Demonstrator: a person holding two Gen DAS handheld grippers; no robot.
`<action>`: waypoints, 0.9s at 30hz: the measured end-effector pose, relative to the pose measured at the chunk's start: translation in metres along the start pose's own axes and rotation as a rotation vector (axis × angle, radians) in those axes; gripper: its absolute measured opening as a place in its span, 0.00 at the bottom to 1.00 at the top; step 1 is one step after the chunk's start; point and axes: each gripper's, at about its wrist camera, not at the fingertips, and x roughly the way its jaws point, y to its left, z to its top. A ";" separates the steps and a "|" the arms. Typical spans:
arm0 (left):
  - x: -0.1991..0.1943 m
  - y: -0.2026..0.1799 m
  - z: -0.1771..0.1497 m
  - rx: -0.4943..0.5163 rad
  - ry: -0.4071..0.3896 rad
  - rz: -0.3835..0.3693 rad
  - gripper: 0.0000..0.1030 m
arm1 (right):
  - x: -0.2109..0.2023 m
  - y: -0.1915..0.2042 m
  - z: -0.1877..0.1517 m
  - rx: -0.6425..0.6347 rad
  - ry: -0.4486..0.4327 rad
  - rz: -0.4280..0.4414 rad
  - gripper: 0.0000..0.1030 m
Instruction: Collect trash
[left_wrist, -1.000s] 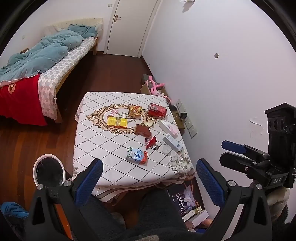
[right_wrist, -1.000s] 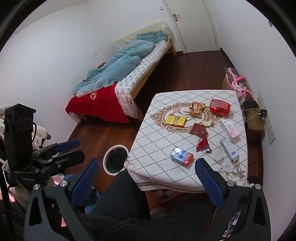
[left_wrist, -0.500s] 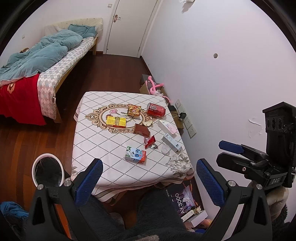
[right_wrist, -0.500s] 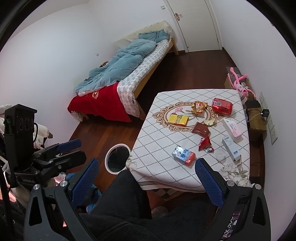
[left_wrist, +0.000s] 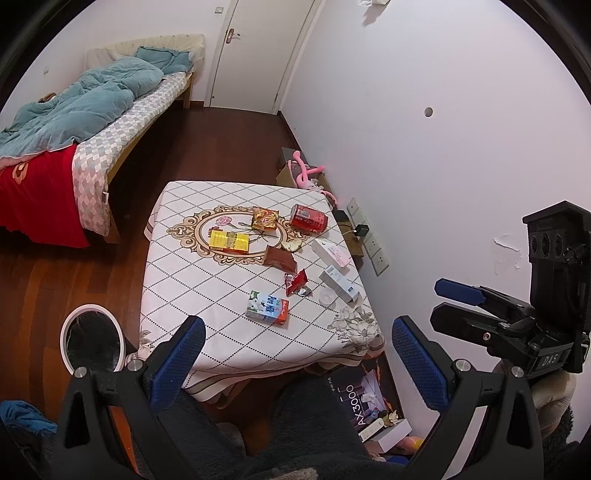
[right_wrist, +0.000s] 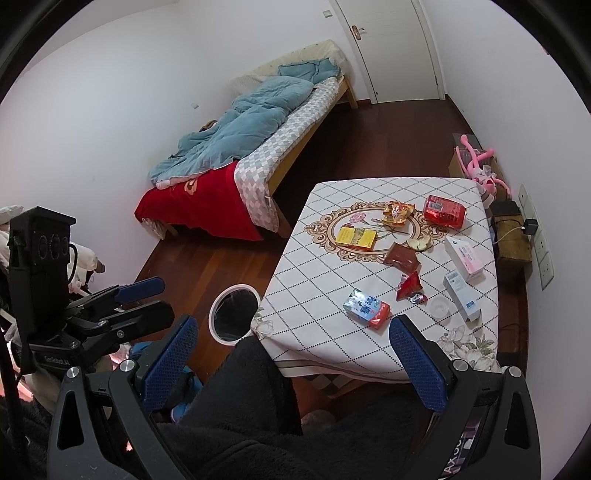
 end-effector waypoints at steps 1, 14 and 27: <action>0.001 0.001 0.001 -0.001 0.000 -0.002 1.00 | 0.001 0.000 0.000 0.000 0.000 0.001 1.00; 0.000 0.004 0.001 -0.003 -0.004 -0.009 1.00 | 0.001 0.001 0.001 -0.003 0.001 0.001 1.00; -0.001 0.006 0.001 0.001 -0.009 -0.006 1.00 | 0.000 0.000 0.002 -0.007 0.006 0.000 1.00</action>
